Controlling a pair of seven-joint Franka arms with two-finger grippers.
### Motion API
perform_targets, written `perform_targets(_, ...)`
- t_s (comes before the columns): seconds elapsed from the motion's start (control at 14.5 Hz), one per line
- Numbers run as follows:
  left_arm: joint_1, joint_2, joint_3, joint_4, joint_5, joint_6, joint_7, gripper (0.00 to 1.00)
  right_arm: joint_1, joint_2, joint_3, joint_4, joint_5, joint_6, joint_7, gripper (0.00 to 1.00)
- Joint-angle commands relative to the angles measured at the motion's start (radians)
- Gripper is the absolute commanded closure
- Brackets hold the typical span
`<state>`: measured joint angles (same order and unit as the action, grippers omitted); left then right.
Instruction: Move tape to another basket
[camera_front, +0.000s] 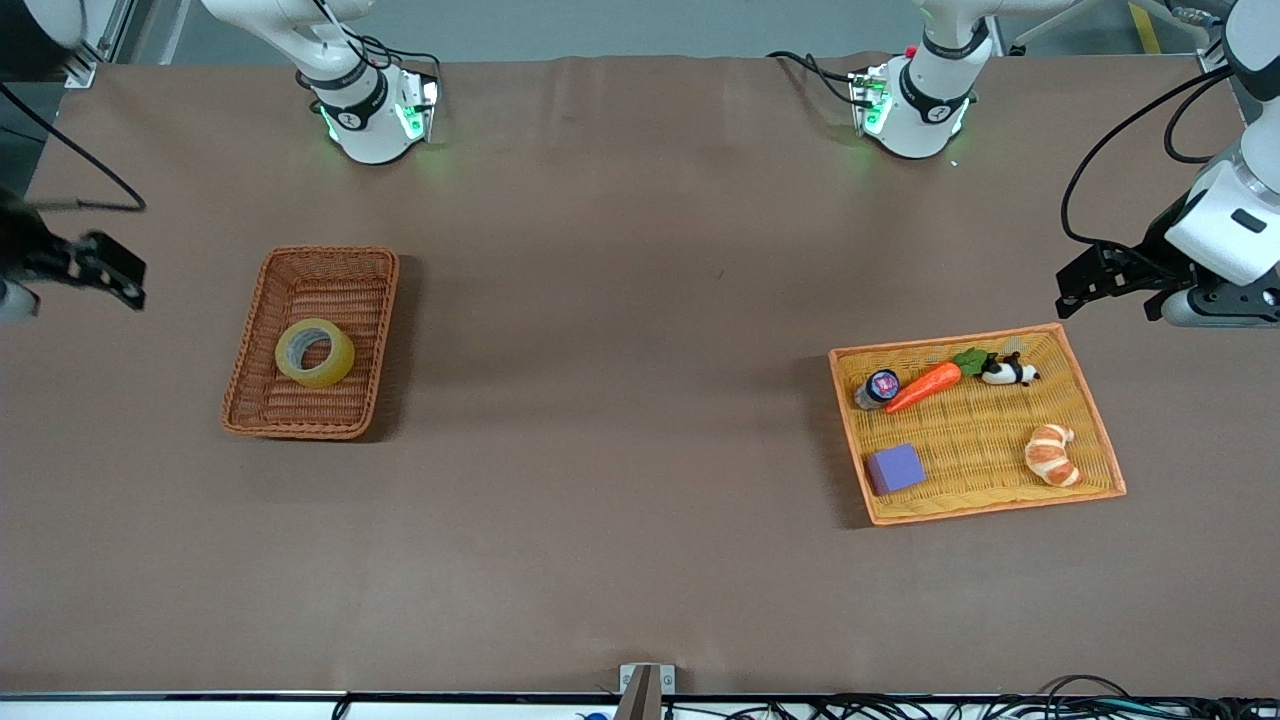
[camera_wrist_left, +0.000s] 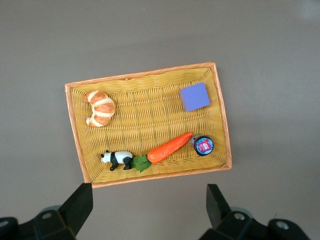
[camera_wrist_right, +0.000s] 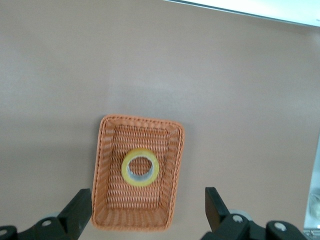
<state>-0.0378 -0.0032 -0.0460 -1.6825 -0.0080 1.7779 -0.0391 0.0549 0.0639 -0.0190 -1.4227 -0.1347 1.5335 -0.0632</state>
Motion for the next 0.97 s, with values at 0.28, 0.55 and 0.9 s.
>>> perform_targets(0.28, 0.000, 0.015, -0.003, 0.026, -0.007, -0.025, -0.016, 0.00, -0.010, -0.033, 0.033, 0.025, 0.081, -0.170, 0.158, 0.00)
perform_targets(0.55, 0.001, 0.019, -0.003, 0.026, -0.007, -0.025, -0.018, 0.00, -0.018, -0.045, -0.004, -0.047, 0.093, -0.055, 0.114, 0.00)
perform_targets(0.9, 0.001, 0.022, -0.003, 0.024, -0.007, -0.025, -0.018, 0.00, -0.007, -0.107, -0.015, -0.125, 0.101, 0.005, 0.109, 0.00)
